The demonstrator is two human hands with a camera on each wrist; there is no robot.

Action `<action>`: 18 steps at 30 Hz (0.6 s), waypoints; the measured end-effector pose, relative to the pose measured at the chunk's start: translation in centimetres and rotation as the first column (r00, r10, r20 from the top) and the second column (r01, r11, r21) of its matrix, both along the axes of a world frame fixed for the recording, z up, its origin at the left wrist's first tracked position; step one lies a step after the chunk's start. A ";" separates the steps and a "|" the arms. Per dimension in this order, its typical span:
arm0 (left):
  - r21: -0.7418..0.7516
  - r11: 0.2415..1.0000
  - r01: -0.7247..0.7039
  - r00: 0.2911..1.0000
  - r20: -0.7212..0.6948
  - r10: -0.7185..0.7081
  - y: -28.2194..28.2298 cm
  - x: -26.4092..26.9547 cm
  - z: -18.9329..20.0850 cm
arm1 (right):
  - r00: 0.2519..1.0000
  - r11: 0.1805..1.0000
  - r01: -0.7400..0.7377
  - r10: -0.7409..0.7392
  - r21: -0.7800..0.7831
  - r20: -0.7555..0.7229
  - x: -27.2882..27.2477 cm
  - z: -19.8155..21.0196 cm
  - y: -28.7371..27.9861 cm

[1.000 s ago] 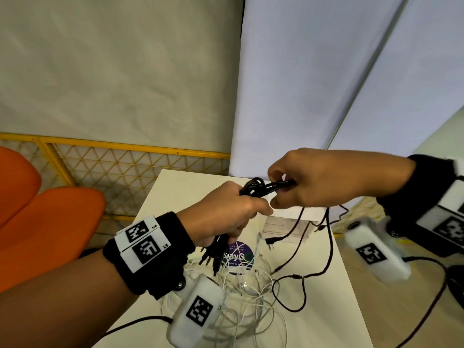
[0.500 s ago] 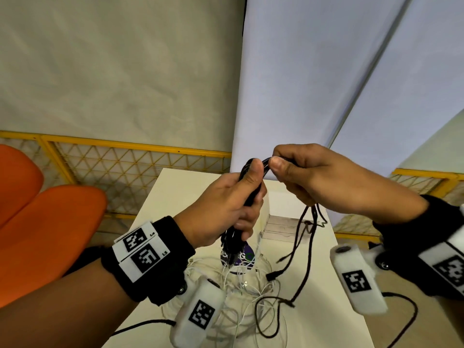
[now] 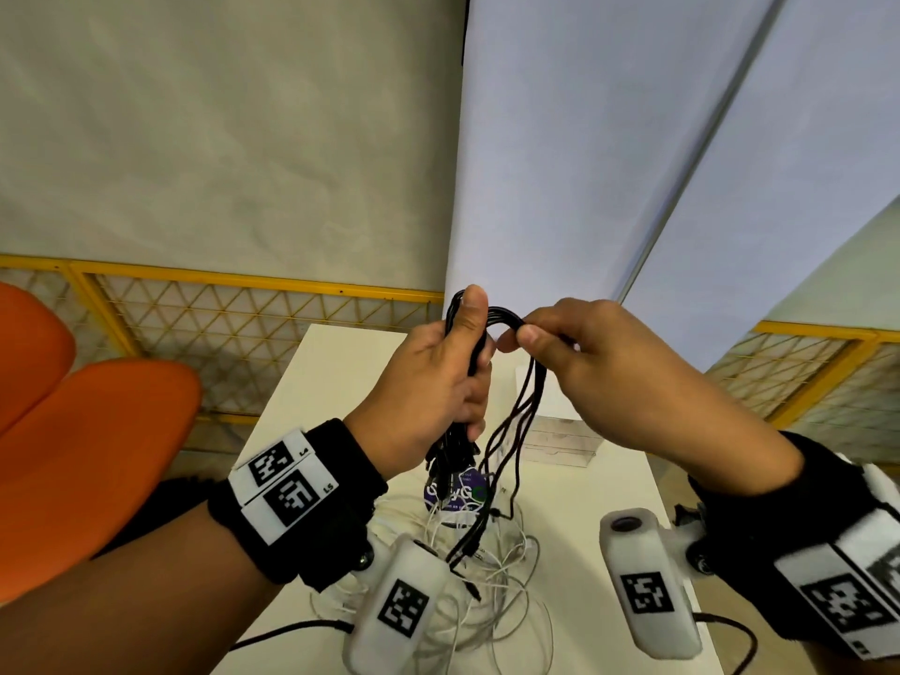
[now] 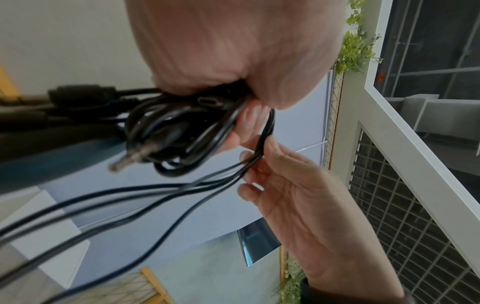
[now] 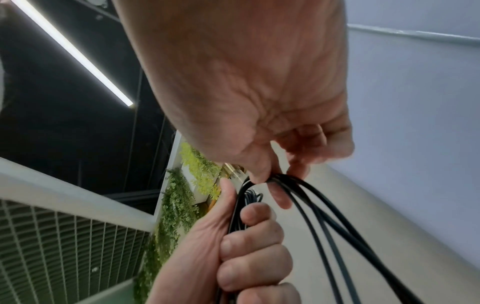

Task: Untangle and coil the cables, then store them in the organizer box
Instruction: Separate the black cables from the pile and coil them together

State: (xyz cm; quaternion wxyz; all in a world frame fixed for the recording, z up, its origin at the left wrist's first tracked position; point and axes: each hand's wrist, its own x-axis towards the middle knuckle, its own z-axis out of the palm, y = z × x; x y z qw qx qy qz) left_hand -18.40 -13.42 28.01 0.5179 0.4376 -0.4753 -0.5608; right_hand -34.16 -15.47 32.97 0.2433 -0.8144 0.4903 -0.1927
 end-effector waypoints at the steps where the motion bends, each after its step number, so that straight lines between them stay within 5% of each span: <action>1: -0.002 1.000 0.000 1.000 0.005 0.000 0.0 0.0 0.0 | 0.999 1.000 0.002 -0.004 -0.031 -0.048 0.0 0.1 0.1; 6: -0.013 1.000 -0.008 1.000 0.016 0.008 -0.2 0.0 0.3 | 1.000 0.998 0.008 -0.009 -0.069 -0.010 0.3 -0.1 0.3; 14: -0.079 0.994 -0.070 0.995 0.059 0.074 -0.1 -0.6 0.4 | 0.914 0.995 0.042 -0.076 0.093 0.399 1.0 -0.5 0.5; 18: -0.099 0.993 -0.069 0.996 0.056 0.075 0.1 -0.8 0.4 | 0.883 0.988 0.057 -0.117 0.144 0.455 1.6 -1.3 0.7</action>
